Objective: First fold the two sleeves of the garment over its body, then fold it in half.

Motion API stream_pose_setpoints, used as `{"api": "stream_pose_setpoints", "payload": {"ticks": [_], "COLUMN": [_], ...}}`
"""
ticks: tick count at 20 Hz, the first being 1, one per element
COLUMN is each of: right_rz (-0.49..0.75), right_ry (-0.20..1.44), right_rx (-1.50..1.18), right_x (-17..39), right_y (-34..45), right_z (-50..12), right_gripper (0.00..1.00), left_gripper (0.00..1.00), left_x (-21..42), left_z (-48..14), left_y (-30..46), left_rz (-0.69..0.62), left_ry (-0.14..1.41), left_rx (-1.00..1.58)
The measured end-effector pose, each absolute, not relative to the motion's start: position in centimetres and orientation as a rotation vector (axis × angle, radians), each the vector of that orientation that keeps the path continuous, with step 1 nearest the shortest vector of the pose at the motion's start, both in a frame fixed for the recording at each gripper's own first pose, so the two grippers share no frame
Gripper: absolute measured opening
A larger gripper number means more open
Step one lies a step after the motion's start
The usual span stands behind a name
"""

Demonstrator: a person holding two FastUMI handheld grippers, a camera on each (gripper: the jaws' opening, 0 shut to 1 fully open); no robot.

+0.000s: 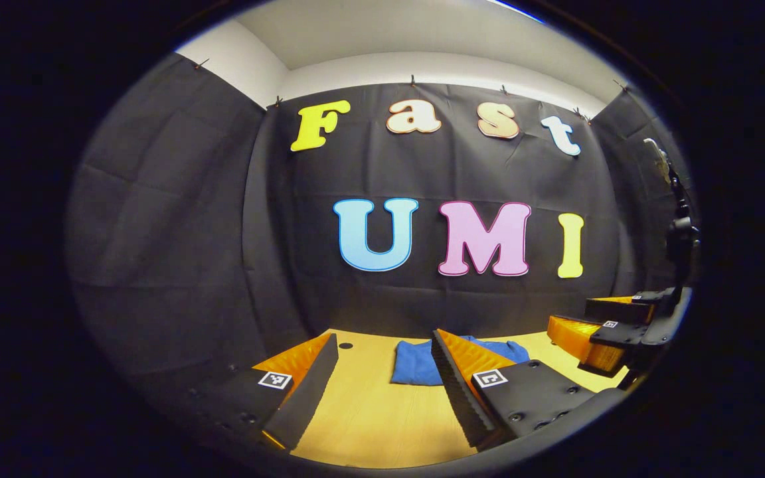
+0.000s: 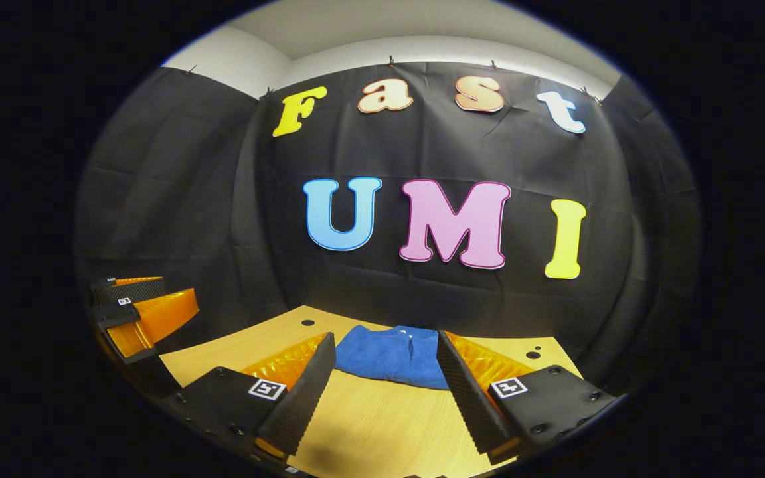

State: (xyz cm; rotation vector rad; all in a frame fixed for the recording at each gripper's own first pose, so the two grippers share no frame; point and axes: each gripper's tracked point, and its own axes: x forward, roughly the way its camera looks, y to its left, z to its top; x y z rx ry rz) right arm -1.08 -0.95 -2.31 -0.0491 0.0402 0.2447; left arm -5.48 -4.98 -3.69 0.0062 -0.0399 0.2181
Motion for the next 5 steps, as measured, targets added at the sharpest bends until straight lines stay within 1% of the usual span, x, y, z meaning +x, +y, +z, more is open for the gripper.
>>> {"api": "stream_pose_setpoints", "payload": {"ticks": [5], "right_rz": [0.222], "right_ry": [0.041], "right_rx": [-0.058], "right_x": [-1.50], "right_y": [-1.21], "right_z": [-2.52], "right_gripper": [0.96], "left_gripper": [0.81], "left_x": [-5.61], "left_z": [-4.01], "left_y": [-5.36], "left_rz": [0.188], "left_ry": [-0.041], "left_rx": [0.016]}}
